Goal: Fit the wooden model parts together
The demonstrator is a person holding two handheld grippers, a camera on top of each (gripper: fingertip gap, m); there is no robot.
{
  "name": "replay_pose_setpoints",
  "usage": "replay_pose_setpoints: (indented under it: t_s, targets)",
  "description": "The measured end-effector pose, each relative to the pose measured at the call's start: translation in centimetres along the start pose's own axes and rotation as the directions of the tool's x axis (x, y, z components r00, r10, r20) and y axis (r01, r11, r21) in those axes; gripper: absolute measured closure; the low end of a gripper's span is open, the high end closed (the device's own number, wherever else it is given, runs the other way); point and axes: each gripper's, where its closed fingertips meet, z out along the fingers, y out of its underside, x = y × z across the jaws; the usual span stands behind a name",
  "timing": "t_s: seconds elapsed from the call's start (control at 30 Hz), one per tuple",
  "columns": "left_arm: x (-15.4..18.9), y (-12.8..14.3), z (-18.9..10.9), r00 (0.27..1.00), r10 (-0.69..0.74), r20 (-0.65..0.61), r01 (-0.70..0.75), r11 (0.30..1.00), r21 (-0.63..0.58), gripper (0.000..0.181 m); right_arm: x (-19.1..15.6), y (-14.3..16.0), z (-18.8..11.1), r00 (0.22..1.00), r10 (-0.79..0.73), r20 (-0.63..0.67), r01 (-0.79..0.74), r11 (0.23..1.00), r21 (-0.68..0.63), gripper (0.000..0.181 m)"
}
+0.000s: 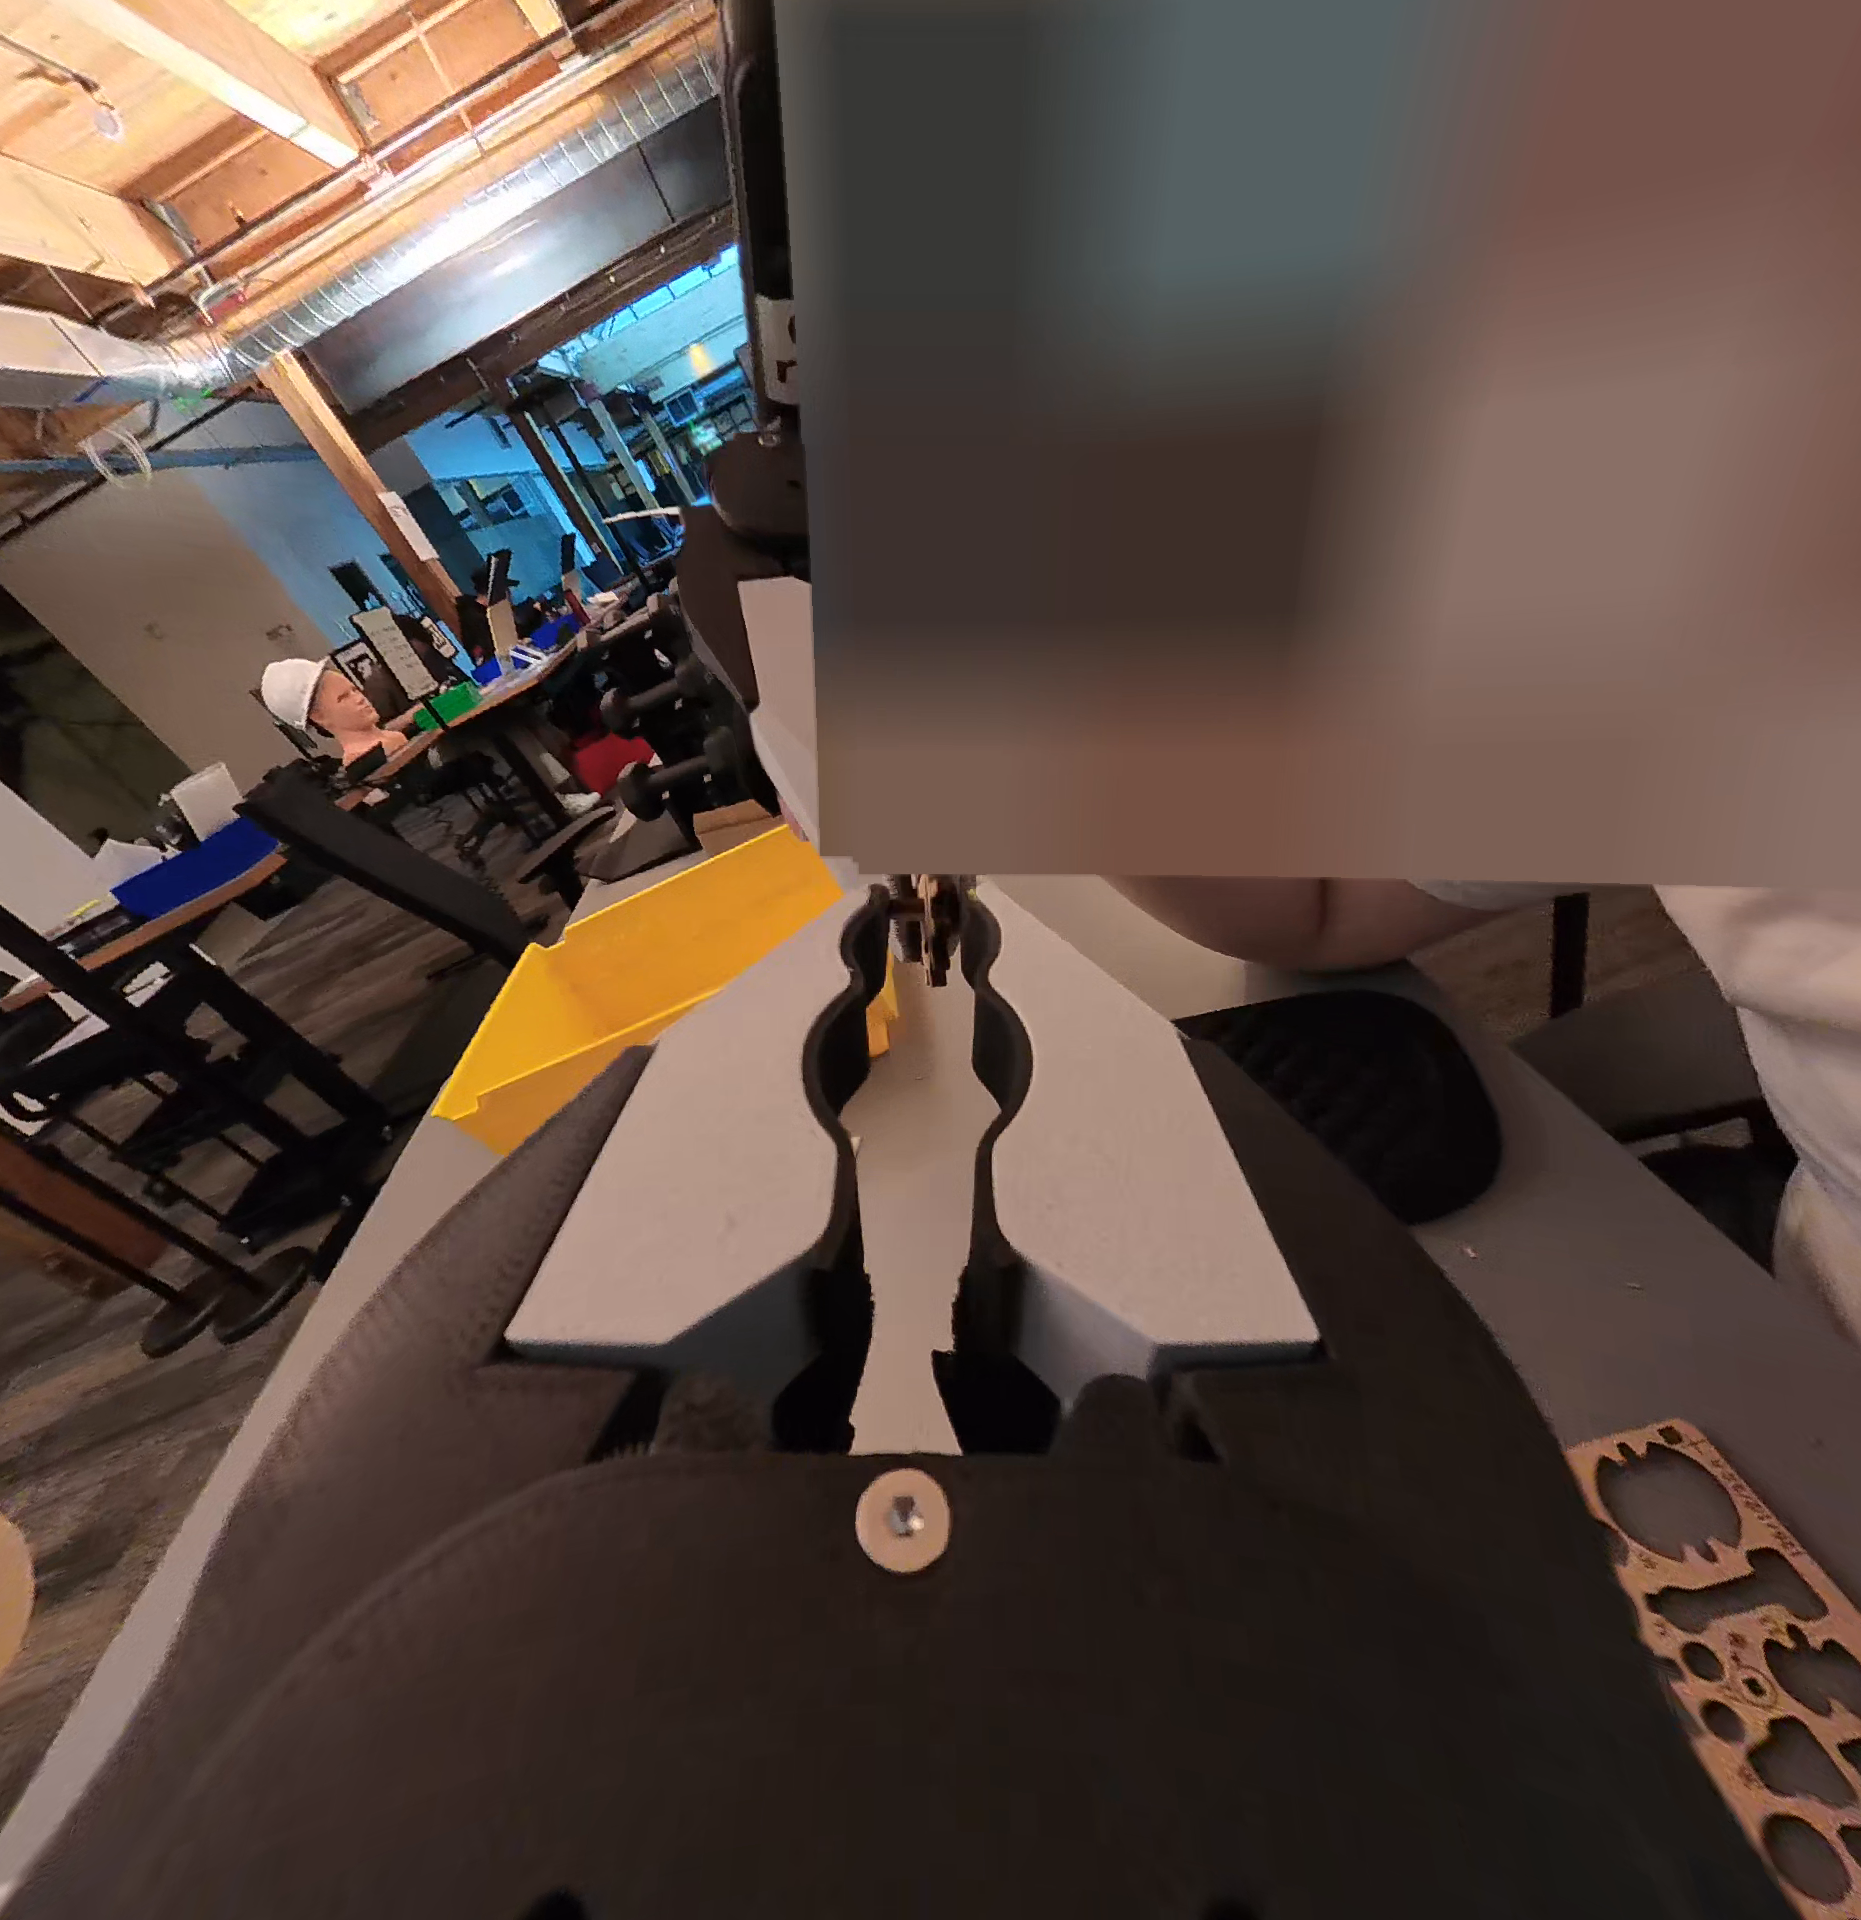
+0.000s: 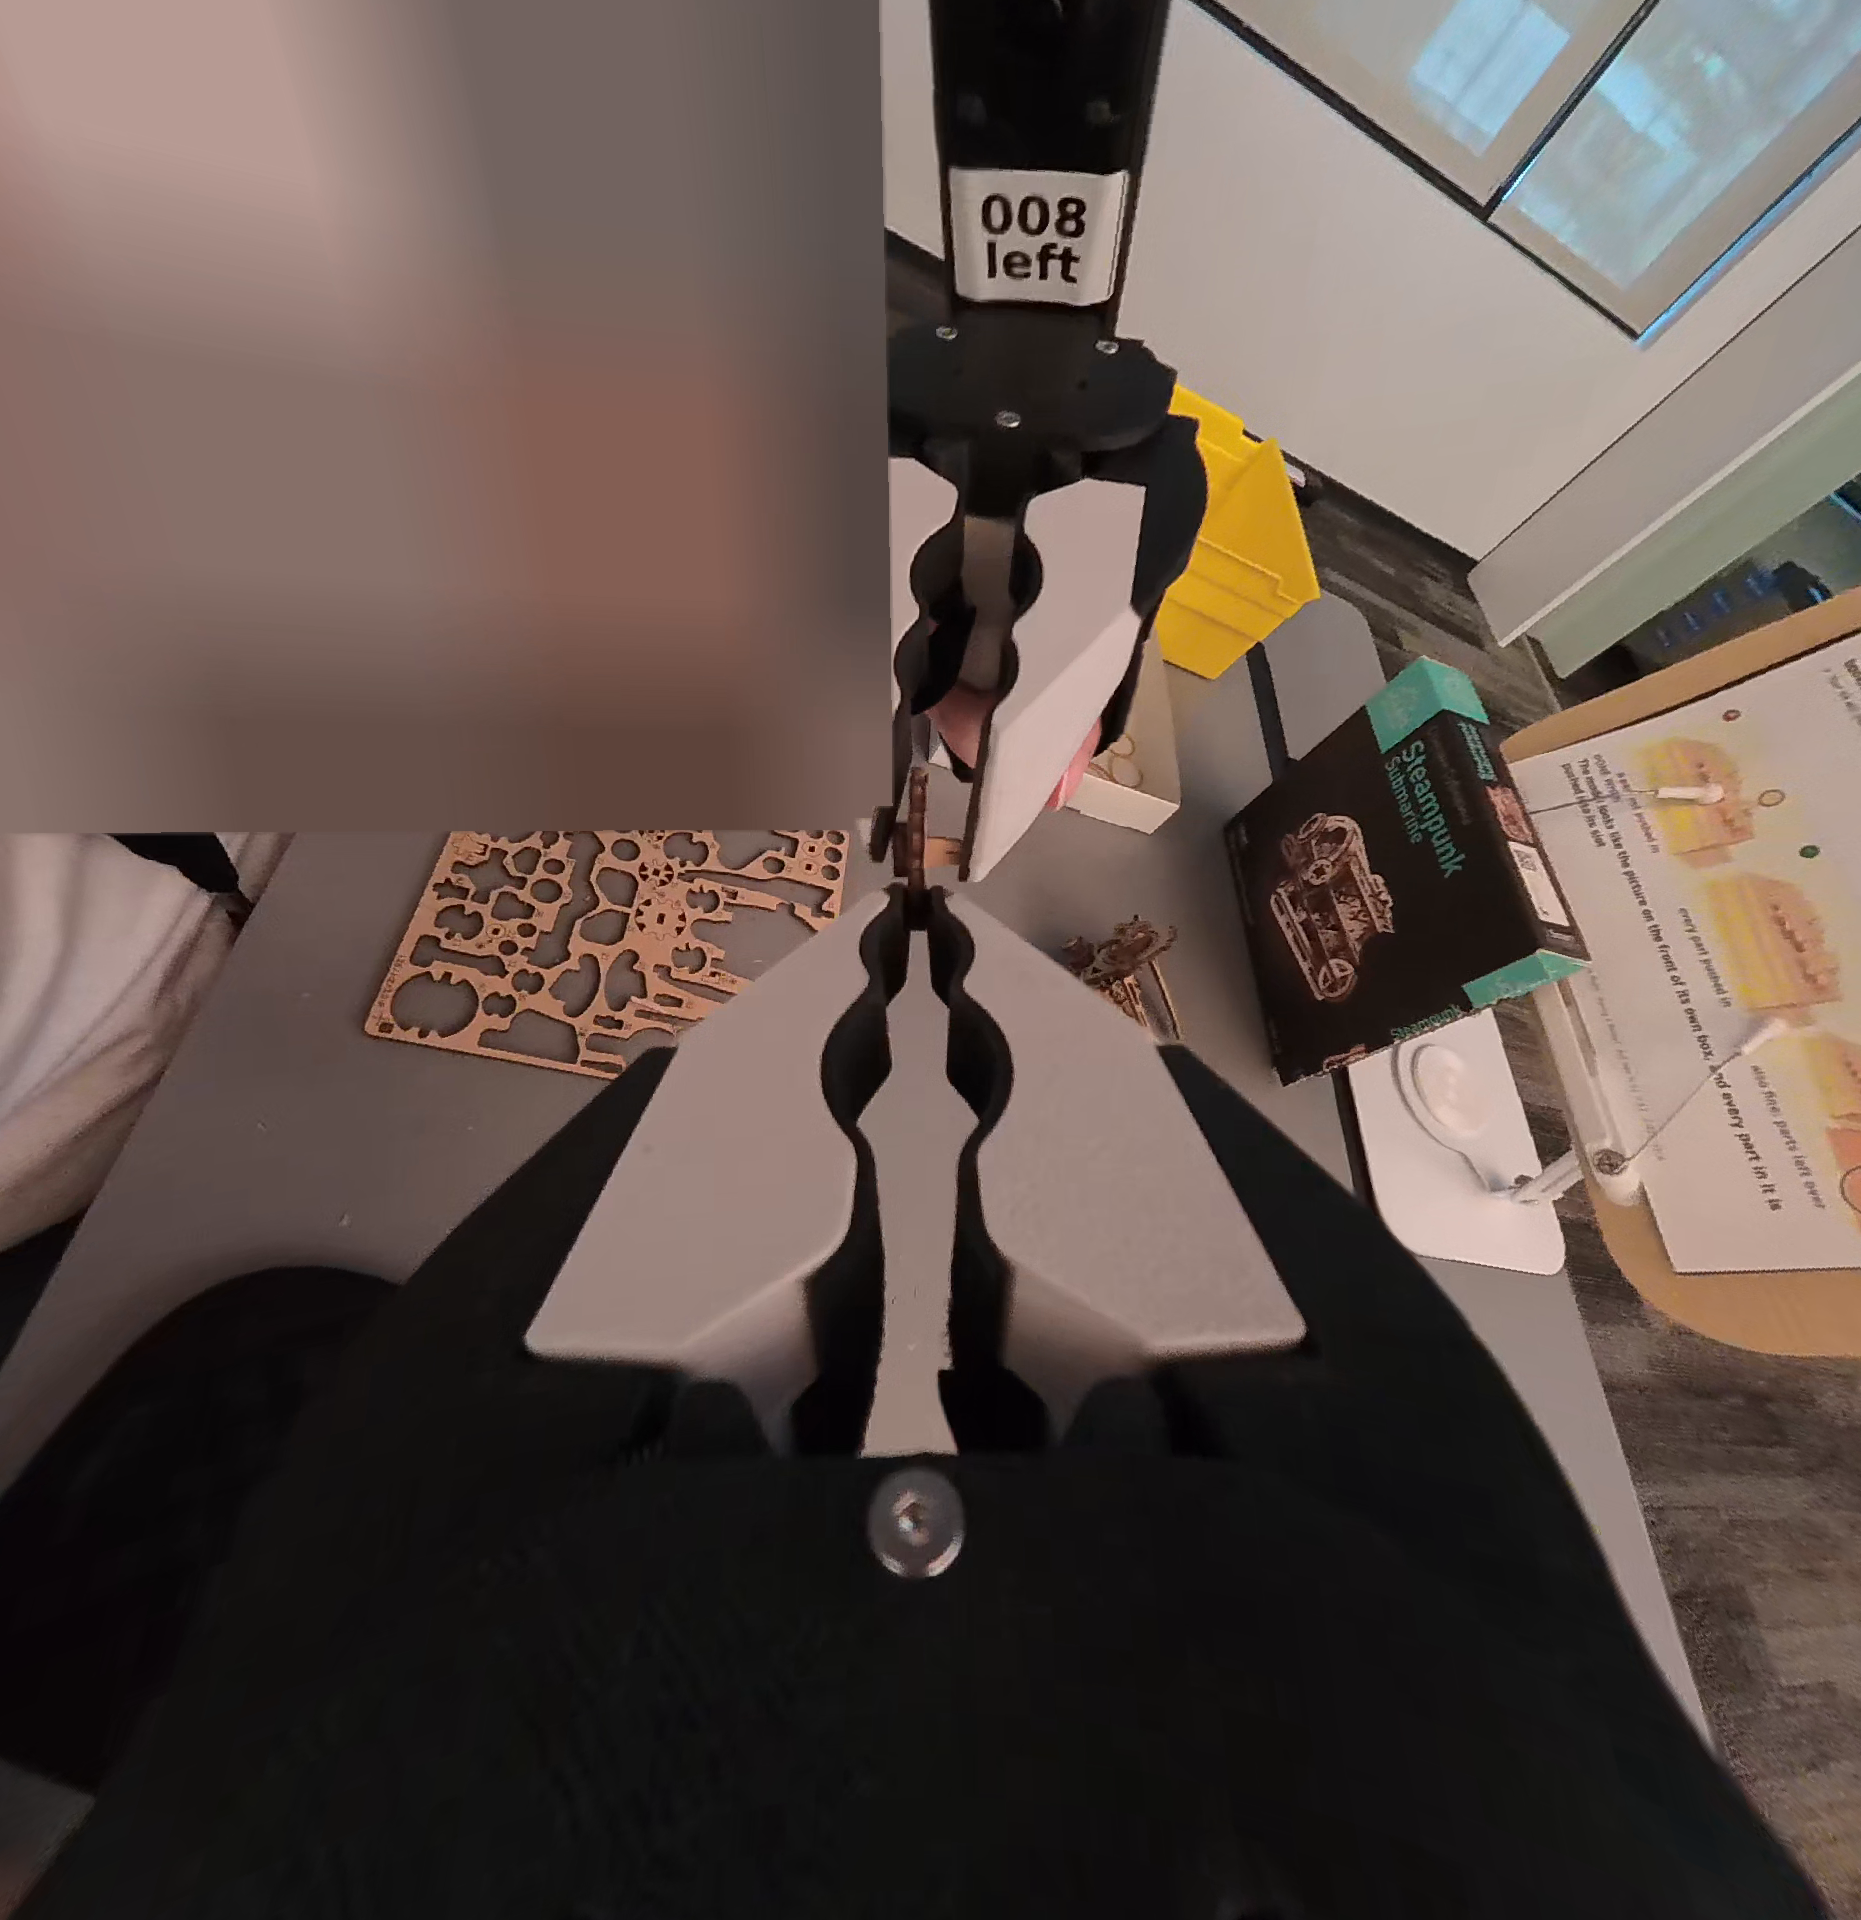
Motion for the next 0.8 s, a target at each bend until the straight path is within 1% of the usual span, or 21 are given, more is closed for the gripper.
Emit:
replay_pose_setpoints:
  t_s: [0.1, 0.17, 0.27, 0.47, 0.63, 0.73, 0.8]
  targets:
    - [-0.1, -0.2, 0.0, 0.998, 0.059, 0.027, -0.059, 0.998, 0.013, 0.170, 0.2, -0.2, -0.1, 1.000, -0.005, -0.010, 0.005, 1.000, 0.012, 0.180]
    - [0.2, -0.2, 0.1, 0.997, 0.070, 0.013, -0.070, 0.997, 0.021, 0.171, -0.2, -0.3, -0.2, 1.000, -0.022, 0.013, 0.022, 0.999, 0.023, 0.180]
    - [0.1, -0.2, 0.1, 0.993, 0.114, 0.030, -0.114, 0.993, 0.018, 0.171, -0.1, -0.2, -0.2, 0.998, -0.061, -0.007, 0.061, 0.998, 0.013, 0.180]
    - [0.7, -0.5, 0.2, 0.975, 0.218, 0.038, -0.218, 0.976, -0.003, 0.170, -0.7, -0.6, -0.3, 0.987, -0.160, -0.014, 0.161, 0.987, 0.024, 0.180]
    - [1.5, -0.6, 0.3, 0.965, 0.263, 0.009, -0.263, 0.965, -0.011, 0.170, -1.5, -0.7, -0.2, 0.962, -0.273, -0.008, 0.273, 0.961, 0.032, 0.180]
    - [1.4, -0.8, 0.2, 0.952, 0.303, 0.031, -0.304, 0.953, 0.001, 0.170, -1.3, -1.0, -0.3, 0.949, -0.313, -0.040, 0.315, 0.948, 0.046, 0.180]
    - [1.1, -1.2, 0.0, 0.940, 0.331, 0.079, -0.333, 0.943, 0.020, 0.170, -0.7, -1.5, -0.5, 0.931, -0.350, -0.102, 0.357, 0.932, 0.057, 0.181]
